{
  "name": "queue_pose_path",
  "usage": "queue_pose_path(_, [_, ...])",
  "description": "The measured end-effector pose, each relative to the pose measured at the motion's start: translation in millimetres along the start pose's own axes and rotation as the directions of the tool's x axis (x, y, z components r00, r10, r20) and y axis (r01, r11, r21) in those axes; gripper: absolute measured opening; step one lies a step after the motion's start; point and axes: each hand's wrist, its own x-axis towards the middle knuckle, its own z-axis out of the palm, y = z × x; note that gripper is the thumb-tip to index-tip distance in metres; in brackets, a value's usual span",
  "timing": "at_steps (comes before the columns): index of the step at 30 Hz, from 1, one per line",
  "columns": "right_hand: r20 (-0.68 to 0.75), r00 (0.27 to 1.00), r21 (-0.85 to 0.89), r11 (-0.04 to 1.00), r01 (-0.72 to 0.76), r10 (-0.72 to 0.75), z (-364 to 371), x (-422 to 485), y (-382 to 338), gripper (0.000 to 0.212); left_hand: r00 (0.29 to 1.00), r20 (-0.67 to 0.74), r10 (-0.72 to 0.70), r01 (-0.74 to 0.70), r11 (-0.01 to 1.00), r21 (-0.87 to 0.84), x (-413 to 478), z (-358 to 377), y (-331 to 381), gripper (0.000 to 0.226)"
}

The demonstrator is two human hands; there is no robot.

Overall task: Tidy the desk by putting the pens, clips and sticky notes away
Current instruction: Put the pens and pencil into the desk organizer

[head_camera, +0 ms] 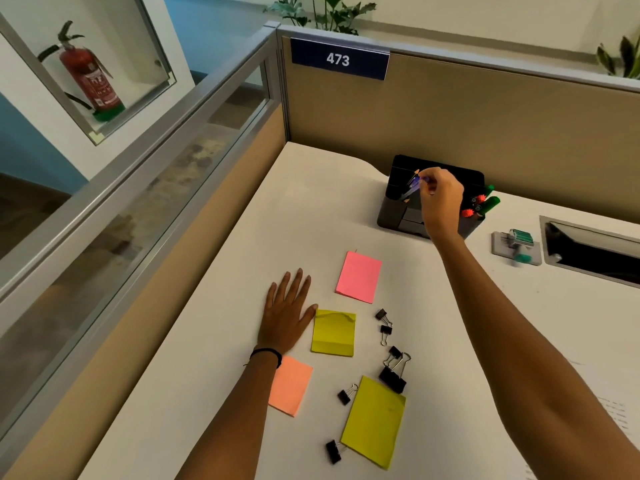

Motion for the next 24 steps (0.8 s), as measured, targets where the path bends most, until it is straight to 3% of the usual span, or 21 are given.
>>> queue_pose_path(11, [0.204, 0.978, -0.043, 0.998, -0.04, 0.048, 12, 0, 14, 0.022, 1.0, -0.01, -0.004, 0.004, 1.0, -0.005, 3, 4, -1, 0.062])
queue_pose_path(14, [0.119, 0.989, -0.017, 0.996, -0.085, 0.087, 7, -9, 15, 0.022, 1.0, -0.013, -0.001, 0.001, 1.0, -0.003, 4, 7, -2, 0.065])
queue_pose_path(17, [-0.025, 0.976, 0.144, 0.967, -0.21, 0.216, 3, -29, 21, 0.022, 1.0, -0.015, -0.002, 0.002, 1.0, -0.003, 4, 8, -3, 0.069])
queue_pose_path(20, [-0.013, 0.853, 0.34, 0.805, -0.486, 0.521, 7, -47, 33, 0.022, 1.0, -0.021, -0.004, 0.004, 1.0, -0.008, 4, 7, -2, 0.07])
queue_pose_path(24, [0.183, 0.589, 0.6, 0.385, -0.701, 0.787, 11, -54, 46, 0.02, 1.0, -0.025, -0.001, 0.0, 1.0, -0.026, 4, 6, -1, 0.071])
